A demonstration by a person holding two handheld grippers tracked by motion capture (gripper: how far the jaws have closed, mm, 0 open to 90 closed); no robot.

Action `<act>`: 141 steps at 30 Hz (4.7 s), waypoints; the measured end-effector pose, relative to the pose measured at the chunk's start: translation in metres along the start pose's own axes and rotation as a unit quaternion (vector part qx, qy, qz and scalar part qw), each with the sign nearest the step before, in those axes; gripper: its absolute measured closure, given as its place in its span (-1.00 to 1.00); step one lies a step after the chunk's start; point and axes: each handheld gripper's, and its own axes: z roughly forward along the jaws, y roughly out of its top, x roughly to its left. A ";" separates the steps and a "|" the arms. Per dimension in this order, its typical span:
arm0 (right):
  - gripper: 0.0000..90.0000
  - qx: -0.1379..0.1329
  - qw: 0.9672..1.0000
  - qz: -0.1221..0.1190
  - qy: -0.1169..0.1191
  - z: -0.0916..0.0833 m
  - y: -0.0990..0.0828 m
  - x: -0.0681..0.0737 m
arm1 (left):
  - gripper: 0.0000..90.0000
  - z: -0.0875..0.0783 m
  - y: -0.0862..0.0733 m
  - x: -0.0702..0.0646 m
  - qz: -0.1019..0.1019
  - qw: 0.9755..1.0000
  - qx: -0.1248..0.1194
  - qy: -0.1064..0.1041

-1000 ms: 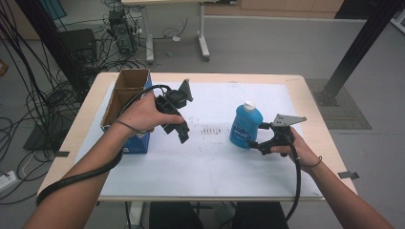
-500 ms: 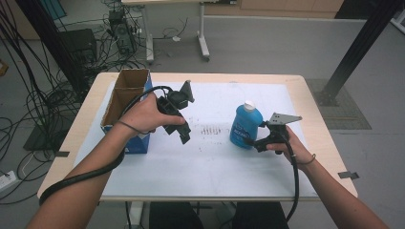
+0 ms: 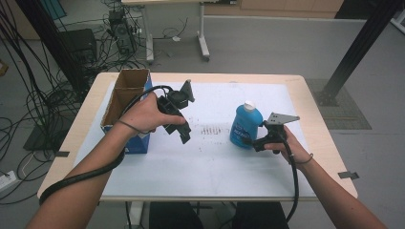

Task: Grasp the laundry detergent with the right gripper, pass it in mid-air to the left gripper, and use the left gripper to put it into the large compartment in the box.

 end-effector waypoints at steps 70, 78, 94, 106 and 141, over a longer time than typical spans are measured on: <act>-0.95 -0.007 1.000 0.006 0.006 0.000 0.001 0.003 | -0.80 -0.002 0.000 0.000 -0.003 1.000 0.002 0.004; -0.95 -0.006 1.000 0.004 0.005 0.003 0.000 0.004 | -0.80 -0.003 -0.001 0.001 -0.003 1.000 0.002 0.003; -0.89 -0.007 1.000 0.003 0.005 0.010 0.000 0.006 | -0.80 -0.002 -0.003 0.003 -0.005 1.000 0.001 0.001; -0.54 -0.012 1.000 0.002 -0.003 0.010 0.001 0.007 | -0.80 -0.003 -0.003 0.002 -0.004 1.000 -0.001 0.002; -0.12 -0.005 1.000 -0.009 -0.008 0.010 0.001 0.009 | -0.80 -0.003 -0.004 0.002 -0.005 1.000 -0.004 0.002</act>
